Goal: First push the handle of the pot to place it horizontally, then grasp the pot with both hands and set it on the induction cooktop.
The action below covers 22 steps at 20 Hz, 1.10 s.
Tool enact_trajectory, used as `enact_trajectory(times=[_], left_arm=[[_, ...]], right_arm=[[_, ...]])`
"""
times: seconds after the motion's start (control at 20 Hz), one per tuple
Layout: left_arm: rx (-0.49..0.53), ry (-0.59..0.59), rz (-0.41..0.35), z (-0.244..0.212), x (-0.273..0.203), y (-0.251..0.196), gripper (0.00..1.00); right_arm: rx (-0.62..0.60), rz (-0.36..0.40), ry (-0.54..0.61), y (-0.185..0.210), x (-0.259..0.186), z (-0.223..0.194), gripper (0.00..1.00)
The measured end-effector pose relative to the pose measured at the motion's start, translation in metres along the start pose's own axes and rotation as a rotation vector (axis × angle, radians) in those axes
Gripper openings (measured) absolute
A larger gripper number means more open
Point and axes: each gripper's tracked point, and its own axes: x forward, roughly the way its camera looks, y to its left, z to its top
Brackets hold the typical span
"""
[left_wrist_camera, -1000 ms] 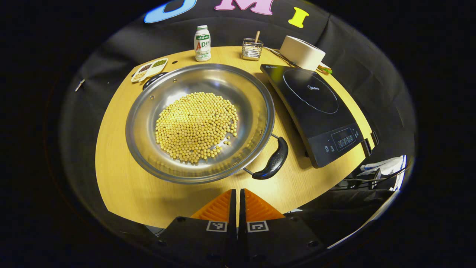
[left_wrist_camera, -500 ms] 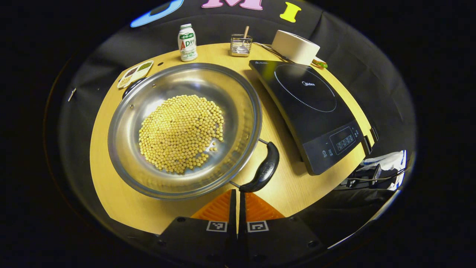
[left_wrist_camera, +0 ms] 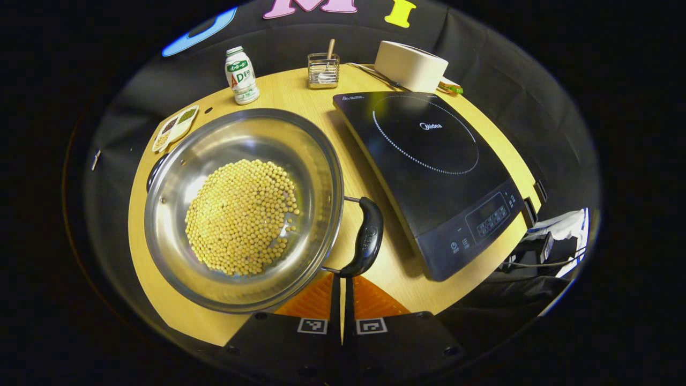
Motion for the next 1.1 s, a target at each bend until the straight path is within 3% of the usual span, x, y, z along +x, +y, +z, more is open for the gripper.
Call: enact_trajectory(times=[0.45, 1.1], left_arm=[[-0.006, -0.039, 0.045, 0.051, 0.024, -0.009, 0.05], [-0.105, -0.11, 0.1, 0.101, 0.044, -0.005, 0.05]], right_arm=[[0.006, -0.052, 0.029, -0.018, 0.0, -0.01, 0.98], [-0.011, -0.03, 0.053, -0.008, 0.003, -0.02, 0.98]])
